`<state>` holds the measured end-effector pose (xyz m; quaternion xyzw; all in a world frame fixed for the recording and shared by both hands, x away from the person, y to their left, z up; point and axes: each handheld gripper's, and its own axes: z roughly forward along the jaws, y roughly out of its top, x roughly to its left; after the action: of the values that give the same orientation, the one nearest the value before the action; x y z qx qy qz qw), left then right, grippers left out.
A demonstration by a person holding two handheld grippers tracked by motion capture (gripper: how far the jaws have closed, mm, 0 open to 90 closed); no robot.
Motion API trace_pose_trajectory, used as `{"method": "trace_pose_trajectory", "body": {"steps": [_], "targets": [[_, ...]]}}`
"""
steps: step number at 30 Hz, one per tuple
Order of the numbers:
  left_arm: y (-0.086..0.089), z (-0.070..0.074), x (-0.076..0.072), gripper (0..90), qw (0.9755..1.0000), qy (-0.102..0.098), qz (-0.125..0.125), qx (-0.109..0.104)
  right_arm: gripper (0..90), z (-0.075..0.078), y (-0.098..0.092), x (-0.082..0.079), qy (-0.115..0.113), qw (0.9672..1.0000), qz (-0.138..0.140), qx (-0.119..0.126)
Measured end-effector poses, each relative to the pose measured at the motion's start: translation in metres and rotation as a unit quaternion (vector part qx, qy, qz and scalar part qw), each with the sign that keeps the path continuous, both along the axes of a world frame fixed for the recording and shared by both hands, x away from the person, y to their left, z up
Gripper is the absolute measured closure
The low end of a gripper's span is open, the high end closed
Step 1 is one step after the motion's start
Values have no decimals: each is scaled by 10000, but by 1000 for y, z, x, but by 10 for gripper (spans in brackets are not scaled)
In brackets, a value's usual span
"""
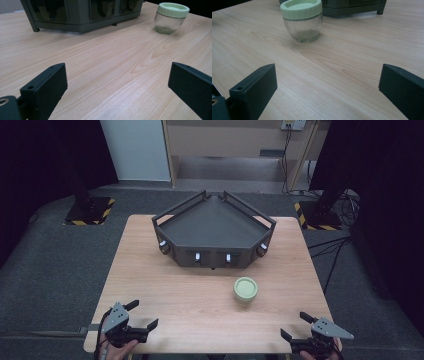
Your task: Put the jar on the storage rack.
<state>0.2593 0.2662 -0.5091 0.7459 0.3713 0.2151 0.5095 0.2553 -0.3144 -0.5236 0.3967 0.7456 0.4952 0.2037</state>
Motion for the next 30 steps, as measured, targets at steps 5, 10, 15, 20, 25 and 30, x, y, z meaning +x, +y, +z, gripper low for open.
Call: {"method": "trace_pose_trajectory", "body": {"steps": [5, 10, 15, 20, 25, 30], "targets": [[3, -1, 1, 14, 10000, -3, -9, -6, 18, 0, -1, 1, 34, 10000, -19, 34], [4, -1, -1, 17, 10000, -43, -71, -31, 18, 1, 0, -1, -7, 10000, 6, -6], [6, -2, -2, 15, 9999, -20, -85, -66, 18, 0, 1, 0, 5, 10000, 13, -43], [7, -2, -1, 15, 9999, -4, -108, -108, 17, 1, 1, -1, 8, 10000, -3, -35], [6, -3, -1, 14, 9999, 26, -151, -65, 17, 1, 1, -1, 7, 10000, 24, -54], [5, -3, -1, 14, 9998, 40, -164, -40, 17, 1, 1, -1, 22, 10000, 43, -54]]}}
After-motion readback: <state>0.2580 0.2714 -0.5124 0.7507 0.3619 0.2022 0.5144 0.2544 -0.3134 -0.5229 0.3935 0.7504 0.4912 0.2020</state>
